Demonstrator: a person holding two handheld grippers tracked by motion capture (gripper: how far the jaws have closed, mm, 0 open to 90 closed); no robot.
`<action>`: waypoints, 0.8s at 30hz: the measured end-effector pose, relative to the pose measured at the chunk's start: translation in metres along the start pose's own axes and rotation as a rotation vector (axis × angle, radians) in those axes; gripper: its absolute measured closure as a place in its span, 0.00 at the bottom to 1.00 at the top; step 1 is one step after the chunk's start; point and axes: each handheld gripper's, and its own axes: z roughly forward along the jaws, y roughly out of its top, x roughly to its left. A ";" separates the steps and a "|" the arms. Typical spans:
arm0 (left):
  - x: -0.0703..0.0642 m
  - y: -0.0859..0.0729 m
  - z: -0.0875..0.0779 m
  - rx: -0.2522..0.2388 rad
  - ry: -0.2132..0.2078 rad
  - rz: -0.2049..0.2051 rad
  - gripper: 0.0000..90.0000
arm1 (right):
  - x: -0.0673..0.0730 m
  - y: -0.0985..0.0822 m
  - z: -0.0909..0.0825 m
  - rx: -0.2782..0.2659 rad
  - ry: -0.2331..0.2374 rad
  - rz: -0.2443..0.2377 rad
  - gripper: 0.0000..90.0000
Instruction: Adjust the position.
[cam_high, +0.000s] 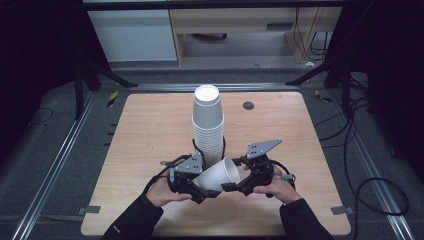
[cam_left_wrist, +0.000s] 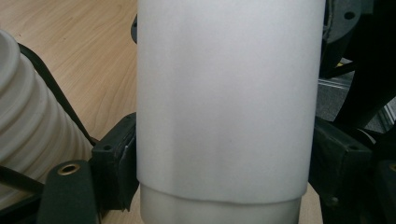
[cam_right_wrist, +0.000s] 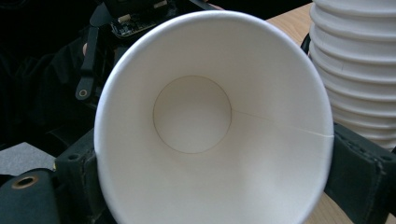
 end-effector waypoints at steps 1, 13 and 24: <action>0.000 0.000 0.000 0.002 0.000 -0.002 0.24 | 0.000 0.000 0.000 0.000 0.000 0.000 0.10; 0.003 -0.006 0.000 0.018 0.016 -0.031 0.22 | -0.001 0.003 -0.010 -0.033 -0.022 -0.001 0.10; 0.011 -0.015 -0.010 0.023 0.064 -0.079 0.23 | 0.000 0.011 -0.029 -0.067 -0.082 -0.015 0.10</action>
